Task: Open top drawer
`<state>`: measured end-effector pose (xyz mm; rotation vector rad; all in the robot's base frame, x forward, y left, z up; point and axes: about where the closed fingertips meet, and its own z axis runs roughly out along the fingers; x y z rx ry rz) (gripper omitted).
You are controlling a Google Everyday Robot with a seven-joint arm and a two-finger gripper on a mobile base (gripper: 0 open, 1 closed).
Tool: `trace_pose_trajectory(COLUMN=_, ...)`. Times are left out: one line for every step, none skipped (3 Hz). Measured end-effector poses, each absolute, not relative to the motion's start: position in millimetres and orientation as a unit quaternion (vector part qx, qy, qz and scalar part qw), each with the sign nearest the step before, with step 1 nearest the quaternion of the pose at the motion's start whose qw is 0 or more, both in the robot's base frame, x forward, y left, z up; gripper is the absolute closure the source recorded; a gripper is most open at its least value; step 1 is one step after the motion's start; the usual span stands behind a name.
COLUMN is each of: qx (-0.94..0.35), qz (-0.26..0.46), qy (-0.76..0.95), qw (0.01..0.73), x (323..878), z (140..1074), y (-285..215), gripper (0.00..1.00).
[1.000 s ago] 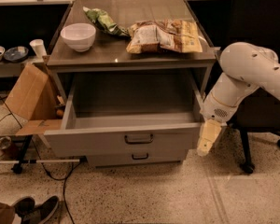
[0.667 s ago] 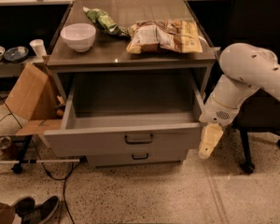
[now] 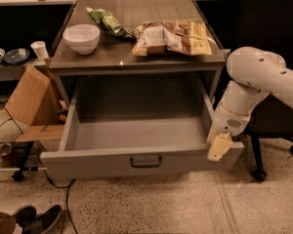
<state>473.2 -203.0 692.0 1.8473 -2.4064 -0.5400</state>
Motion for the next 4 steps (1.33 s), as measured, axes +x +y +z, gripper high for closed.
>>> trace_pose_trajectory(qx=0.602, qz=-0.176, qy=-0.778, qw=0.038, x=471, z=696, y=-204, gripper=0.53)
trace_pose_trajectory(qx=0.607, qz=-0.17, qy=-0.775, qw=0.044, x=470, z=704, y=-207, gripper=0.37)
trace_pose_trajectory(qx=0.613, qz=-0.17, qy=-0.77, qw=0.049, x=470, z=710, y=-208, gripper=0.14)
trace_pose_trajectory(qx=0.613, qz=-0.177, qy=-0.769, qw=0.045, x=467, z=714, y=-211, gripper=0.0)
